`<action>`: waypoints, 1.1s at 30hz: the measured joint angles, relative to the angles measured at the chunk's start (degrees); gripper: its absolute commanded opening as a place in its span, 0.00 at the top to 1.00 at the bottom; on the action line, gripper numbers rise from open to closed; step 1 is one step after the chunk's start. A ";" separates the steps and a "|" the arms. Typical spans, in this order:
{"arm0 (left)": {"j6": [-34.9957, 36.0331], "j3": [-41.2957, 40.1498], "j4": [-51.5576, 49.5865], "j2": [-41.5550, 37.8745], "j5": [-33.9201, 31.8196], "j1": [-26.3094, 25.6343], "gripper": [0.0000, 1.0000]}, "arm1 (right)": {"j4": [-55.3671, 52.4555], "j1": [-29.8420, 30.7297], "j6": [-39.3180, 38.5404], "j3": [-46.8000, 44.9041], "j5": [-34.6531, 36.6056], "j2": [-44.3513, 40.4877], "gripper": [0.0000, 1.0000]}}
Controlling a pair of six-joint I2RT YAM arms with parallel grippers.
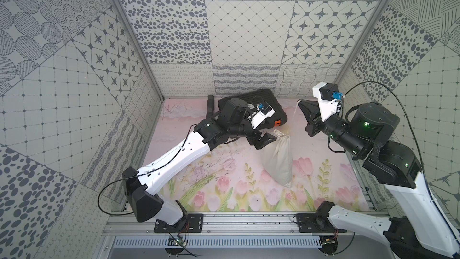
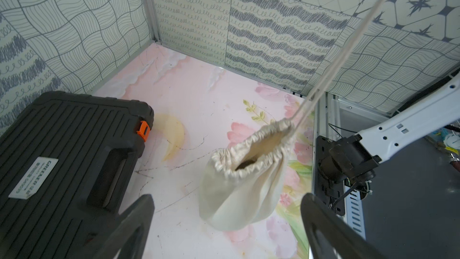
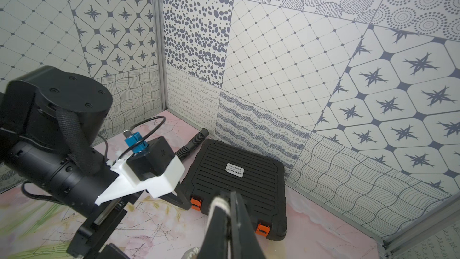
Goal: Close the soil bag
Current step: Frap the soil bag at the center of the board.
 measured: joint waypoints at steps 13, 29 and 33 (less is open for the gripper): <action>-1.07 3.52 8.41 4.46 0.42 -4.07 0.35 | 0.46 0.00 1.70 1.44 -1.64 3.45 1.00; -4.09 -0.61 12.57 4.83 -0.44 -6.29 0.73 | -0.66 0.02 1.92 5.97 -1.86 5.11 1.00; -4.33 -1.62 13.33 4.85 -1.84 -6.32 0.82 | -1.68 0.00 1.92 5.97 -1.84 5.22 1.00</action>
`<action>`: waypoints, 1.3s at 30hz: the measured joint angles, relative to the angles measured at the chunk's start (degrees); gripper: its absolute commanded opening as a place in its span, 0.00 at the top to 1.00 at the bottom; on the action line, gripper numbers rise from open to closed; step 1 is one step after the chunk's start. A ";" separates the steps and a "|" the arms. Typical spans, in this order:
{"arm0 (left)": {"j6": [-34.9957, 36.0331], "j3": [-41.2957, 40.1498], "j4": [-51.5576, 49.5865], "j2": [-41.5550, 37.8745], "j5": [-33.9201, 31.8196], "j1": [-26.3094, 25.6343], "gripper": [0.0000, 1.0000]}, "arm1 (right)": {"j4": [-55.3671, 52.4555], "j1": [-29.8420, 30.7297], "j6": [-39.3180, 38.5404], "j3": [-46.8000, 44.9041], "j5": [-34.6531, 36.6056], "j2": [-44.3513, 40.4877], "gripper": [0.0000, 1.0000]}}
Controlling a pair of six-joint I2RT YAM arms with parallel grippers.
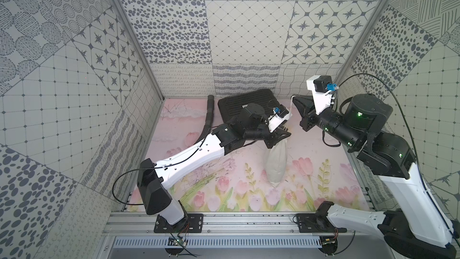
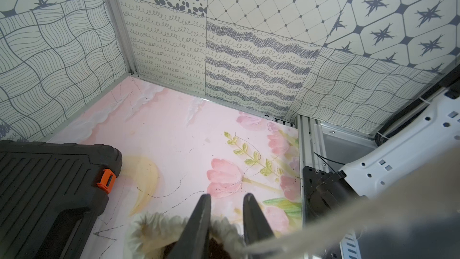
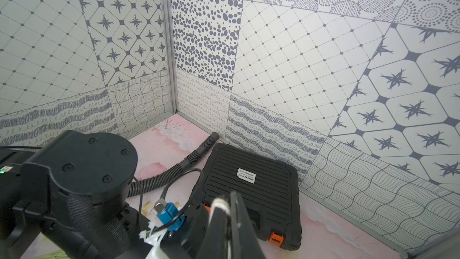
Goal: Close the soil bag
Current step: Frap the soil bag at the center of the board.
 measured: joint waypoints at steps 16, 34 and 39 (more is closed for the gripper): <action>1.42 -1.81 2.82 1.11 -8.13 -0.20 0.67 | -4.00 0.00 -0.22 3.89 0.66 2.19 1.00; 4.35 -5.97 1.79 -4.39 -14.05 -0.31 0.41 | -0.57 -0.98 1.90 4.24 -3.67 2.43 1.00; 4.90 -4.26 1.86 -5.73 -12.02 0.04 0.38 | 0.09 -3.50 4.22 1.75 -6.86 1.51 1.00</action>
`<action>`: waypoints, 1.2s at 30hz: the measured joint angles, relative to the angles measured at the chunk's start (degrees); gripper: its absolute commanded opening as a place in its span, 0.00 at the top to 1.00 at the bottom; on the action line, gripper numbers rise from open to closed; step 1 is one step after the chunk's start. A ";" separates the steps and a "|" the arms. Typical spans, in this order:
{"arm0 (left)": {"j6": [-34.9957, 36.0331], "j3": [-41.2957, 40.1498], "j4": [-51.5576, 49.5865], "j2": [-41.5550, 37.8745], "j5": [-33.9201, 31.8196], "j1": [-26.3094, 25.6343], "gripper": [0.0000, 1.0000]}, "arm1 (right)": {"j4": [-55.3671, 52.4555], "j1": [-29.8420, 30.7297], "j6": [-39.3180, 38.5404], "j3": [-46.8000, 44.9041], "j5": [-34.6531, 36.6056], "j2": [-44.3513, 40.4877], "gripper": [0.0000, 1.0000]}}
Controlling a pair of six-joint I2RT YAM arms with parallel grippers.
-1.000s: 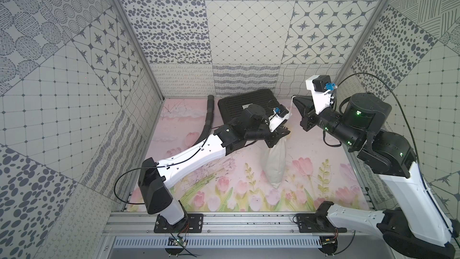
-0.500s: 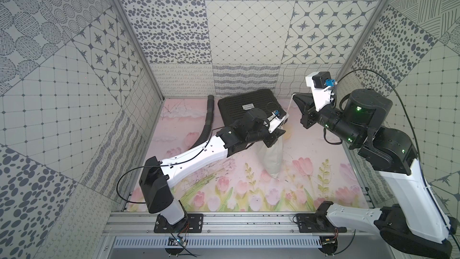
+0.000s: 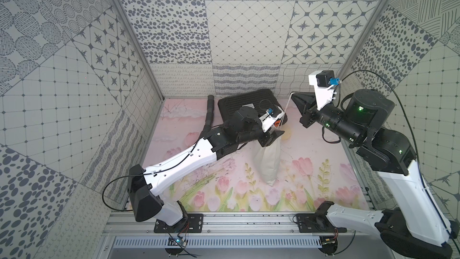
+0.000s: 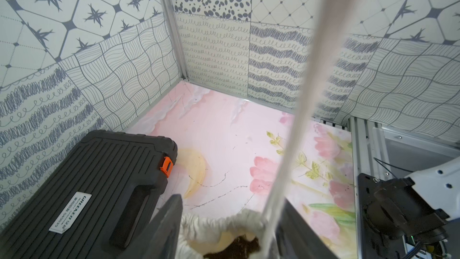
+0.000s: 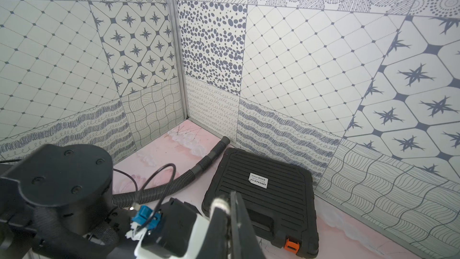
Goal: Close the soil bag
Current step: Frap the soil bag at the center of the board.
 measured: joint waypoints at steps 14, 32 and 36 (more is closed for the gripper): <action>-0.61 2.86 0.22 1.42 4.24 0.15 0.87 | 0.24 -1.01 1.79 -1.95 -1.31 -0.17 1.00; 3.06 -0.94 1.51 3.63 -2.58 -0.46 0.96 | -3.91 -1.66 1.49 0.74 1.05 1.81 1.00; 4.28 -0.31 1.31 4.39 -5.97 -0.52 0.96 | -5.14 -1.90 1.03 1.46 2.45 2.03 1.00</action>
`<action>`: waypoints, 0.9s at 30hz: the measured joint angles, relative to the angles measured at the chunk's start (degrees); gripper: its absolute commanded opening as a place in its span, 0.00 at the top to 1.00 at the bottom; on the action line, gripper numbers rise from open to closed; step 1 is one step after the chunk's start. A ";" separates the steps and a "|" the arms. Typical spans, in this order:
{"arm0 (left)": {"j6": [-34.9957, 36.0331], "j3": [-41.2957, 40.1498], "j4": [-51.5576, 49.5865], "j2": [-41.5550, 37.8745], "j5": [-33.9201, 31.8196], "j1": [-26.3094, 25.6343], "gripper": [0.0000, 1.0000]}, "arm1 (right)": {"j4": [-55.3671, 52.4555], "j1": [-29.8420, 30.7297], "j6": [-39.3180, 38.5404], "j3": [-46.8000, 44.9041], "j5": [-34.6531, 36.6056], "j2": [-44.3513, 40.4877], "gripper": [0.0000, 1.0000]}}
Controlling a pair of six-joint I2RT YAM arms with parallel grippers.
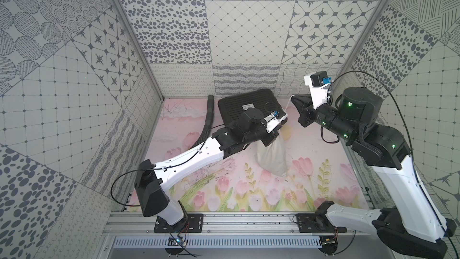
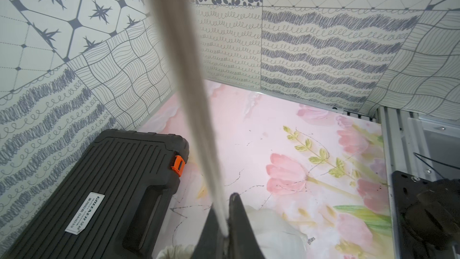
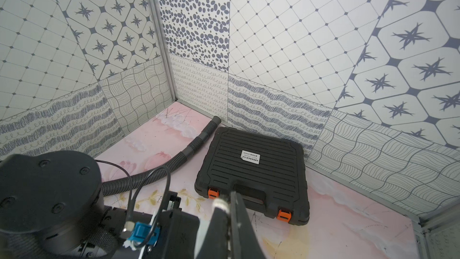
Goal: Close the soil bag
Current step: Frap the soil bag at the center of the board.
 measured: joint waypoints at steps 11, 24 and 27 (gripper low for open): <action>1.75 -0.76 1.51 0.59 -5.22 -0.22 0.90 | -4.39 -0.07 -2.05 3.45 2.64 1.44 1.00; 2.40 -1.77 2.36 0.52 -5.57 -0.26 0.85 | -6.25 -0.07 -3.21 10.45 3.54 4.76 1.00; 2.73 -1.73 2.27 0.52 -6.12 -0.26 0.85 | -6.43 -0.09 -3.96 11.61 3.89 5.81 1.00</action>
